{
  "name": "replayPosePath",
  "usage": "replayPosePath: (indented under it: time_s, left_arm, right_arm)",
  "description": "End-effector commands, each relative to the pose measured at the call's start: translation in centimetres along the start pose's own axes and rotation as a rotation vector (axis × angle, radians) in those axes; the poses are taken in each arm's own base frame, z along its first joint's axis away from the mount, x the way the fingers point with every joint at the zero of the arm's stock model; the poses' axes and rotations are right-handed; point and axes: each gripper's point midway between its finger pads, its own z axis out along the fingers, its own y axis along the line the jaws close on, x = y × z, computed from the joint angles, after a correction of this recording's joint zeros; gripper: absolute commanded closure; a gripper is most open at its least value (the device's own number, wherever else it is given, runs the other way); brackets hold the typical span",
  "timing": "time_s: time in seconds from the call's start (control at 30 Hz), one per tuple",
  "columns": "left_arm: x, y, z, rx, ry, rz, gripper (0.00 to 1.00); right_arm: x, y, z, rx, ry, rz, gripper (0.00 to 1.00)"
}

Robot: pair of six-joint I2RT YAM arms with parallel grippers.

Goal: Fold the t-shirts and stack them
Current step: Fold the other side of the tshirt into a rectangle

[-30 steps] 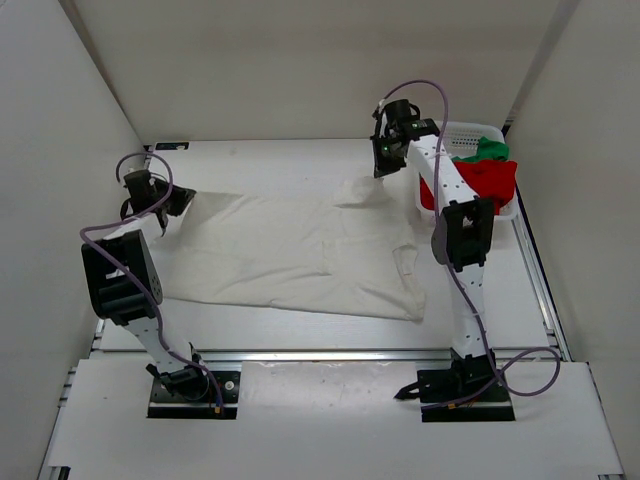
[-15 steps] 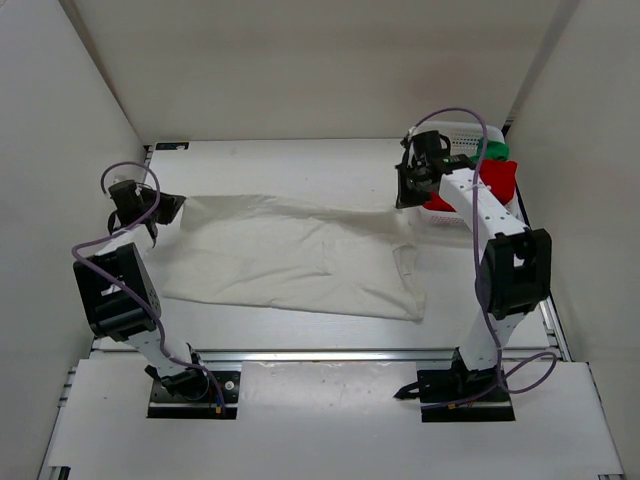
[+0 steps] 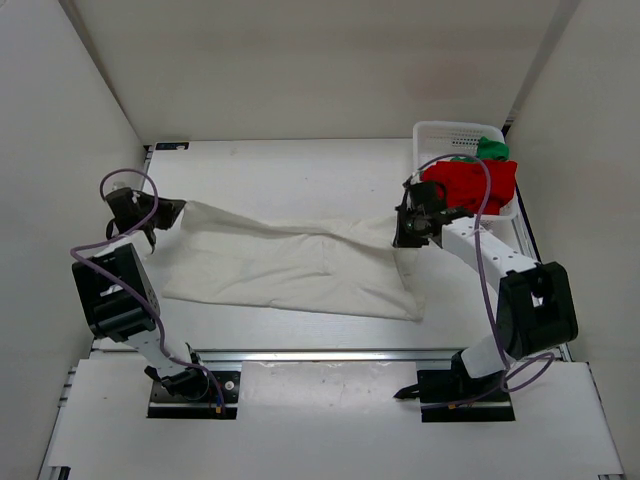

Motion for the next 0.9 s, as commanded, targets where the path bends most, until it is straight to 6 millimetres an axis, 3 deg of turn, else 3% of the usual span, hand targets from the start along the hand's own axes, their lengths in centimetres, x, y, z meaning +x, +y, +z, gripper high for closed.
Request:
replayPosePath:
  time_s: [0.0,0.13,0.23,0.4,0.53,0.57,0.63,0.7,0.77,0.87]
  left_arm:
    - [-0.6,0.5,-0.7,0.010,-0.014,-0.017,1.00]
    - [-0.9,-0.2,-1.3,0.020,-0.027,-0.008,1.00]
    - [-1.0,0.6,-1.8,0.002,-0.044,0.000,1.00]
    - [-1.6,3.1,-2.9,-0.065,-0.083,0.011,1.00]
    - [0.1,5.7,-2.9,-0.147,-0.047,0.019,1.00]
    - [0.2,6.1,-3.0,-0.158,-0.054,0.013,1.00]
    - [0.5,6.3,-2.9,-0.163,-0.043,0.009,0.98]
    - [0.6,6.5,-2.6,-0.170,-0.030,0.000,0.88]
    - [0.8,6.5,-2.5,-0.159,-0.002,-0.028,0.79]
    - [-0.6,4.9,-3.7,-0.091,-0.074,-0.050,0.73]
  right_arm:
    - [-1.7,0.4,-1.5,-0.009,-0.135,0.049,1.00]
    - [-0.5,0.2,-2.7,-0.010,-0.156,0.063,1.00]
    - [0.7,0.1,-3.2,-0.011,-0.146,0.059,1.00]
    - [4.8,-0.9,-3.1,-0.005,-0.106,0.086,0.98]
    - [8.4,-0.9,-2.5,-0.034,-0.057,0.124,0.97]
    - [8.6,-0.6,-2.5,-0.049,-0.065,0.130,0.97]
    - [10.9,-0.6,-1.8,-0.061,-0.024,0.152,0.97]
    - [11.7,-0.6,-1.6,-0.060,-0.009,0.159,0.95]
    - [11.2,-0.8,-1.8,-0.043,-0.025,0.150,0.88]
    - [8.5,-0.4,-2.9,-0.039,-0.097,0.129,0.78]
